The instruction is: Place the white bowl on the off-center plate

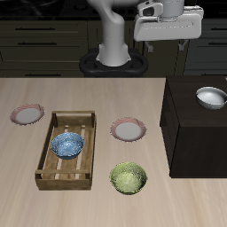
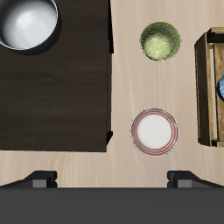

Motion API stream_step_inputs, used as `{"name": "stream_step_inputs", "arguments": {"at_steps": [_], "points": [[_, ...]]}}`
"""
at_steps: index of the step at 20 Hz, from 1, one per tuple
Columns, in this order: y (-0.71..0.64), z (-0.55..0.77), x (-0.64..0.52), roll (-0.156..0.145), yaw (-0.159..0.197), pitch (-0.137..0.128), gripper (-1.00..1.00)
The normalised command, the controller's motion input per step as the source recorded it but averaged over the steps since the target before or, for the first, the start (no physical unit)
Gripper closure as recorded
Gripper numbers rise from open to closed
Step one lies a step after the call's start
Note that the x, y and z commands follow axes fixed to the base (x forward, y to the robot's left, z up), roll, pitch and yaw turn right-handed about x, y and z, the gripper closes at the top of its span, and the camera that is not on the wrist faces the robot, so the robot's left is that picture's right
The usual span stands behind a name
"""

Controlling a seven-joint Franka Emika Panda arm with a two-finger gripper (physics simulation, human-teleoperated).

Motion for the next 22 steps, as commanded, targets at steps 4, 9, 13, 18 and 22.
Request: {"name": "stream_step_inputs", "arguments": {"at_steps": [4, 9, 13, 18, 22], "points": [[0.18, 0.02, 0.22, -0.009, -0.007, 0.005, -1.00], [0.14, 0.11, 0.20, -0.004, 0.007, -0.038, -1.00], [0.10, 0.04, 0.25, 0.013, -0.040, 0.019, -1.00], [0.12, 0.04, 0.22, 0.009, -0.023, 0.007, -1.00], [0.10, 0.05, 0.22, 0.016, -0.010, -0.009, -1.00]]}}
